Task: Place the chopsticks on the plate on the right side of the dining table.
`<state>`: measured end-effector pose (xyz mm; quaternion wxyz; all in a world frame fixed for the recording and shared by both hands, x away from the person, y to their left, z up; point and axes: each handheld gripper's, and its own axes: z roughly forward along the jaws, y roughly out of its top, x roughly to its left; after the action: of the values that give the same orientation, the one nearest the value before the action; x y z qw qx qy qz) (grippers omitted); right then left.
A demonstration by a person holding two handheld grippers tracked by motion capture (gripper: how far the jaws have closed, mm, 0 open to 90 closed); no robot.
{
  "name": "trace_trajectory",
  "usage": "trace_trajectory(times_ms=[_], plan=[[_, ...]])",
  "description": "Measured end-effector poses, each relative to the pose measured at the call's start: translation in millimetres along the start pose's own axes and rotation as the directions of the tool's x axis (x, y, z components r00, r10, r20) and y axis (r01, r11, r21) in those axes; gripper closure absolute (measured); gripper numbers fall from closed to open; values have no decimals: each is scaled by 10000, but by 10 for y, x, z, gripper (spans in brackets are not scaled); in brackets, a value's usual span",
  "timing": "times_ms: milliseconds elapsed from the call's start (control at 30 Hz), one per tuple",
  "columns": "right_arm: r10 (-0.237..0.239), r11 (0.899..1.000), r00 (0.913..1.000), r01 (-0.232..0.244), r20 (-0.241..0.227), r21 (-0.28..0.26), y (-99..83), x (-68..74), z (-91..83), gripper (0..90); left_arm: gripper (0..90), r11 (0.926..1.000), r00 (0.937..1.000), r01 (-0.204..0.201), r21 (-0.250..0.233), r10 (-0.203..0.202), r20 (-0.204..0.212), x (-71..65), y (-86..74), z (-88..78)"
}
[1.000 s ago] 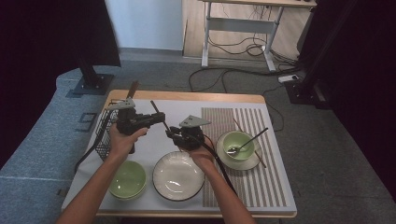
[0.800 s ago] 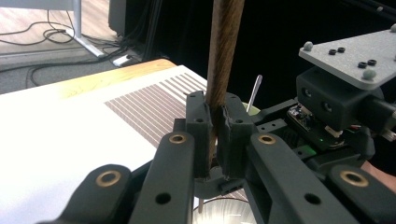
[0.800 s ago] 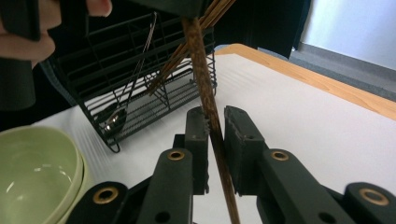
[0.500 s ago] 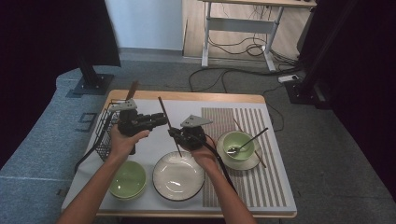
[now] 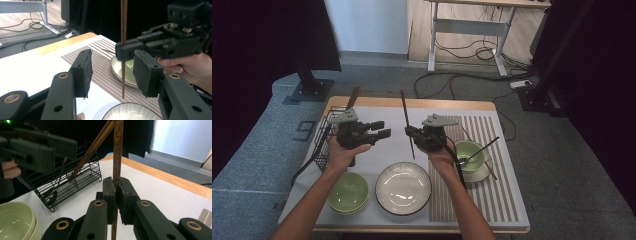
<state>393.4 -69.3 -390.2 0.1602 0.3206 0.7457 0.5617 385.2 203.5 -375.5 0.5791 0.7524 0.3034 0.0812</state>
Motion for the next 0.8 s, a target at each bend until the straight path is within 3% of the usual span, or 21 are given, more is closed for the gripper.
trace_trajectory(times_ms=[267, 533, 800], plan=[[90, 9997, 9999, -89, 59, -233, 109, -16, -25, 846, 496, 9997, 9996, 244, -45, -245, -117, 34, -65, -12], [121, 9988, 9999, -119, 41, -465, 240, 29, -21, 846, 485, 9996, 9998, 157, 224, -155, -129, 8, -97, 24], [-185, 9984, 9998, 187, 52, -539, 294, 82, 2, 846, 478, 9992, 9995, 269, 287, -265, -154, 13, -96, 43]])
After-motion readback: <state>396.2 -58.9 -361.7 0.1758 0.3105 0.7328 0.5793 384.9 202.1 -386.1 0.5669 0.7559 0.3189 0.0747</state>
